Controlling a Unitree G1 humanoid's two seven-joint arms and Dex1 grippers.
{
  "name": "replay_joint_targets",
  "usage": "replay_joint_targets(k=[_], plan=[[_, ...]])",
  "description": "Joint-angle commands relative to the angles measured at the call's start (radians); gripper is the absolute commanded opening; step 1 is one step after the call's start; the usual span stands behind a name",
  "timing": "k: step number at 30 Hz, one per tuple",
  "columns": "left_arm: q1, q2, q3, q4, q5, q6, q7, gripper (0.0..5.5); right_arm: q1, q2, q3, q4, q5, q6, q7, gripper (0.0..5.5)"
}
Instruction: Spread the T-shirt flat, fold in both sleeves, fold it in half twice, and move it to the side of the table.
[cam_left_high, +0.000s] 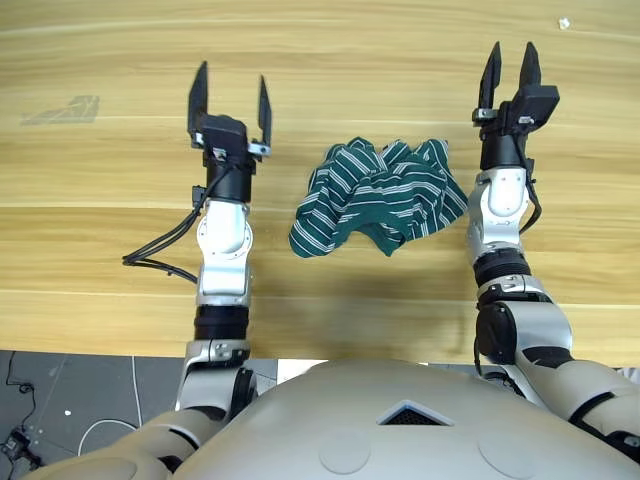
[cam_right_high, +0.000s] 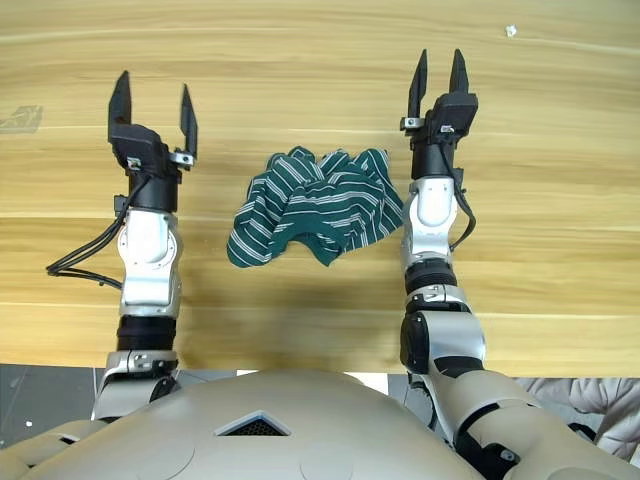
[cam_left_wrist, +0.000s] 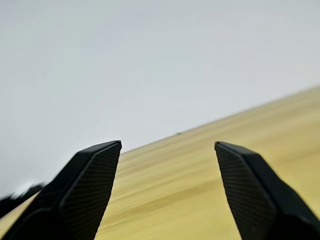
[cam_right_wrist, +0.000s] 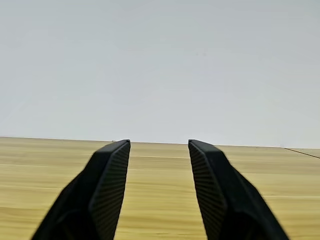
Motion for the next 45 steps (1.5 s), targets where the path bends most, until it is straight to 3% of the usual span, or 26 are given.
replay_joint_targets(k=[1,4,7,14,19,35,45], plan=[[0.300,0.196,0.022,-0.290,0.005,0.076,-0.199,3.49,0.029,0.018,0.010,-0.073,-0.006,0.024,-0.018,2.17],[0.559,0.315,-0.012,-0.468,0.008,0.038,-0.321,3.49,0.050,0.027,0.018,-0.135,-0.010,0.053,-0.026,2.17],[0.663,0.336,-0.080,-0.502,0.023,0.016,-0.356,3.49,0.058,0.036,0.028,-0.168,-0.012,0.079,-0.029,2.17],[0.551,0.208,-0.210,-0.327,0.258,0.004,-0.187,3.49,0.049,0.045,0.043,-0.171,-0.011,0.105,-0.024,2.17],[0.489,0.174,-0.229,-0.255,0.505,0.010,-0.008,3.49,0.043,0.045,0.047,-0.159,-0.012,0.105,-0.025,2.17],[0.402,0.187,-0.290,-0.111,0.594,0.086,0.039,3.49,0.023,0.052,0.060,-0.120,-0.015,0.091,-0.023,2.17],[0.384,0.192,-0.334,-0.067,0.614,0.098,0.070,2.01,0.022,0.049,0.064,-0.116,-0.019,0.085,-0.022,2.11]])
